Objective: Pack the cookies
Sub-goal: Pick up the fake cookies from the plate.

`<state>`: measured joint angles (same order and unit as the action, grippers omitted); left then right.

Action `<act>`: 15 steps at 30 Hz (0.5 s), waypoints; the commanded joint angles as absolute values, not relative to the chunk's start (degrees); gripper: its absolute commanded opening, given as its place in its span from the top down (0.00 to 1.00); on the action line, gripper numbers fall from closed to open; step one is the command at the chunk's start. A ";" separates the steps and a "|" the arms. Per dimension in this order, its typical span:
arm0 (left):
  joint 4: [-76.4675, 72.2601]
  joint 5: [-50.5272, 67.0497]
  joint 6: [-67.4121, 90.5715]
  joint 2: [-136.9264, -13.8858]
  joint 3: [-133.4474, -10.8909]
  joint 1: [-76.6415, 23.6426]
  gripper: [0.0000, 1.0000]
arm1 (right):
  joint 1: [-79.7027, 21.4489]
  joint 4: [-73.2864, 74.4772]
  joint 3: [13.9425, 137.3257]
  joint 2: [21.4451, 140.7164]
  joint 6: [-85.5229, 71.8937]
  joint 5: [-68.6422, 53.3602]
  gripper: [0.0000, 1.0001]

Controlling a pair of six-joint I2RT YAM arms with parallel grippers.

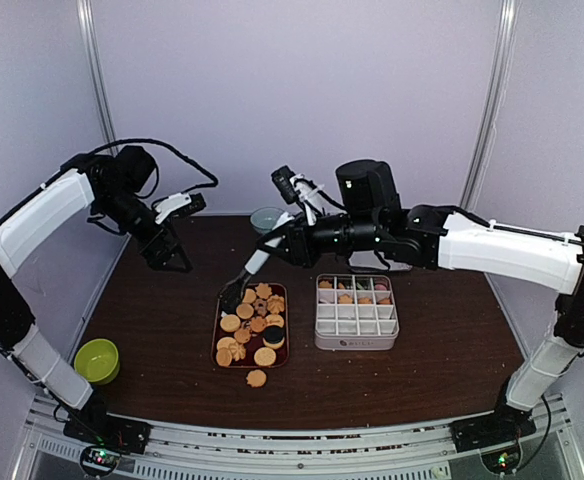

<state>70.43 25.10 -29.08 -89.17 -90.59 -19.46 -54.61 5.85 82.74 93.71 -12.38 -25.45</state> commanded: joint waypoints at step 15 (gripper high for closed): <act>56.42 8.92 -21.22 -83.11 -86.51 -9.48 0.02 | -64.39 6.86 85.59 101.61 -7.77 -16.78 0.84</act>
<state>59.64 11.18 -23.35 -82.96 -86.65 -9.89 -63.51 8.34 82.89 100.33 -7.11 -16.86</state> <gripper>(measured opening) 0.978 0.221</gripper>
